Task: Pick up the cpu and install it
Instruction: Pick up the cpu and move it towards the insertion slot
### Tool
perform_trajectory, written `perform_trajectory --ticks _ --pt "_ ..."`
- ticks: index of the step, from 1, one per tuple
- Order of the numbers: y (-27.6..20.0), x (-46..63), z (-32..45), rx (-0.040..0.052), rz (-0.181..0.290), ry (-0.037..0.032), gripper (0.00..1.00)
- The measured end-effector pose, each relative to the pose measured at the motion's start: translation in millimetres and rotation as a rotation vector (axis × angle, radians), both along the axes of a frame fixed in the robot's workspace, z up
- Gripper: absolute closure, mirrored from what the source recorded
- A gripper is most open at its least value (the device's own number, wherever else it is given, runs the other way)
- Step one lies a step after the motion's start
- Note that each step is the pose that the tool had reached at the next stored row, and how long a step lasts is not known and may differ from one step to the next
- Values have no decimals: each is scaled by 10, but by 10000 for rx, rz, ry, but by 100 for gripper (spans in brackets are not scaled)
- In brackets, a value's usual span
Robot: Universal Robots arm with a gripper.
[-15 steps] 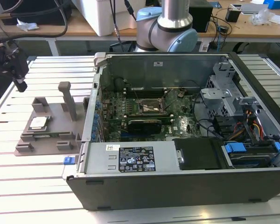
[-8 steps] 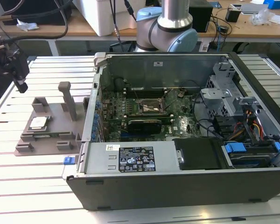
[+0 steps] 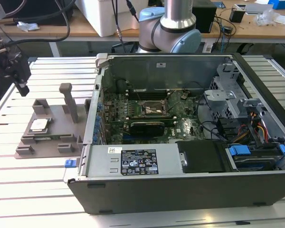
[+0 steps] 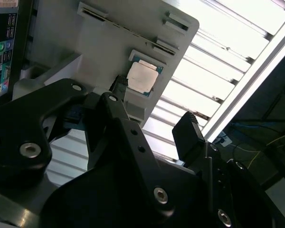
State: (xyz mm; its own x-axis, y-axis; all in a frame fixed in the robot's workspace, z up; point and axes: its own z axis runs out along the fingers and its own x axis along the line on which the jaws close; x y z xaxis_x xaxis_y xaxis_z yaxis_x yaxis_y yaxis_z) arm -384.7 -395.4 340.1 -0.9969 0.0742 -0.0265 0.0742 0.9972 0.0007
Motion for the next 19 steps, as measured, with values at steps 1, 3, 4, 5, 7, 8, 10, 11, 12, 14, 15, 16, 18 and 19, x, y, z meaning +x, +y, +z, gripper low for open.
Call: perform_trajectory --ticks 1,3,4,5,7,8,10,11,12,14,15,16,18,19 --pt "0 1 -5 -1 0 1 34" --pt "0 1 -14 -2 0 -1 34" --pt "0 2 -18 -2 0 0 34" --pt "0 2 -23 -3 0 0 34" --pt "0 4 -35 -6 -1 0 34" --pt "0 4 -40 -7 -1 0 34" --pt "0 5 -51 -9 0 0 34" --pt "0 6 -56 -11 0 0 34" --pt "0 7 -65 -13 0 0 34" --pt "0 9 -83 -17 -1 -1 34" --pt "0 9 -87 -18 0 0 34" --pt "0 10 -90 -18 0 0 34" --pt "0 11 -106 -20 0 0 34" --pt "0 12 -110 -21 0 0 34"
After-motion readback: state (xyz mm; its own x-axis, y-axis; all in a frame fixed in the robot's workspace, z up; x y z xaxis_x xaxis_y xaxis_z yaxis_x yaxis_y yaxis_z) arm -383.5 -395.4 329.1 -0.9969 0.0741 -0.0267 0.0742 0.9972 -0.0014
